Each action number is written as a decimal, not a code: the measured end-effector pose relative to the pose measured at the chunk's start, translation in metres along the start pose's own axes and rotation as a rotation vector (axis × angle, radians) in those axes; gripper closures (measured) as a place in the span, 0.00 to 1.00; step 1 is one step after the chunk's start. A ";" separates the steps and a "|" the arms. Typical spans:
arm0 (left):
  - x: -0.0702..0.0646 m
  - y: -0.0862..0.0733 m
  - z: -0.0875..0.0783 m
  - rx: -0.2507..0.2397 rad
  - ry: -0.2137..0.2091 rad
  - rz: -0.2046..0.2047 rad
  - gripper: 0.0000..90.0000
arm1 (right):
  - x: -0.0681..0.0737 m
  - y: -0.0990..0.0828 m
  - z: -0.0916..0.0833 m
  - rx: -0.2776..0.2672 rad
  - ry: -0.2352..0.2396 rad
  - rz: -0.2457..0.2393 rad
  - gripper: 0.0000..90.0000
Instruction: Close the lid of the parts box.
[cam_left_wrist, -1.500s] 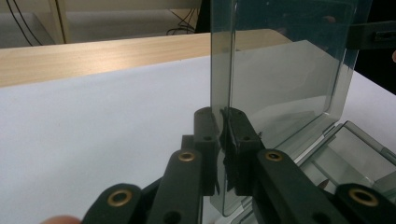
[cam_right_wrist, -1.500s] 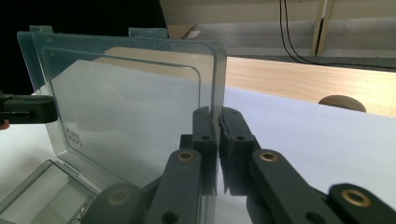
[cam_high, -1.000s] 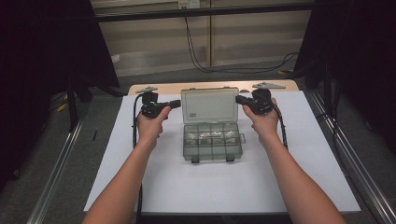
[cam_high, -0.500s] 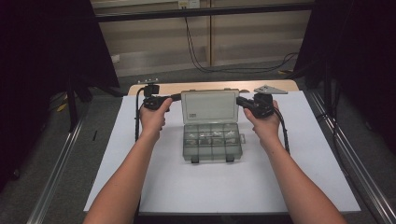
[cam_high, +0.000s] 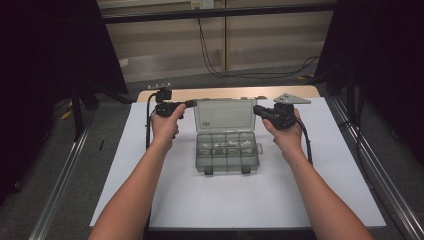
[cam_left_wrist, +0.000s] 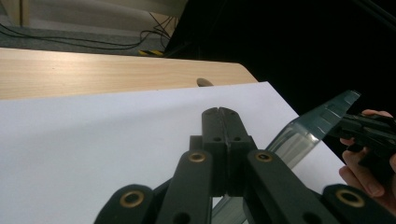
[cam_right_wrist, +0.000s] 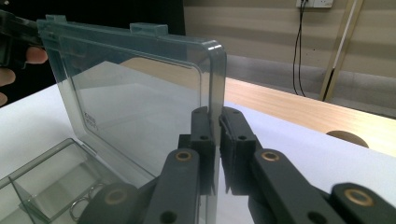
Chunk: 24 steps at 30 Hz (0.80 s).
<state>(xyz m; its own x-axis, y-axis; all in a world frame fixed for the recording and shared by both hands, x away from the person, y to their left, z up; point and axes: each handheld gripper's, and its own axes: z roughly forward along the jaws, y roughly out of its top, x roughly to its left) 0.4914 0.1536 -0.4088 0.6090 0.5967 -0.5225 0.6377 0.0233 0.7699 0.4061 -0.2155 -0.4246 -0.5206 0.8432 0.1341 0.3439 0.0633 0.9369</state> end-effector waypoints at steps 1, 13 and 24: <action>-0.001 0.000 0.001 0.011 -0.002 0.009 1.00 | 0.000 0.000 0.000 0.003 0.005 0.002 0.94; -0.009 0.000 -0.002 0.004 0.000 0.039 1.00 | -0.006 0.001 -0.020 -0.017 0.071 0.056 0.77; -0.017 -0.003 -0.007 0.000 0.002 0.065 1.00 | -0.016 0.018 -0.041 -0.015 0.009 0.095 0.99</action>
<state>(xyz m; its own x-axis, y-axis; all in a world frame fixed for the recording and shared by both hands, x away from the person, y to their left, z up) 0.4762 0.1487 -0.3998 0.6485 0.5984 -0.4705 0.5969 -0.0161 0.8022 0.3882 -0.2496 -0.3965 -0.4929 0.8403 0.2258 0.3808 -0.0250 0.9243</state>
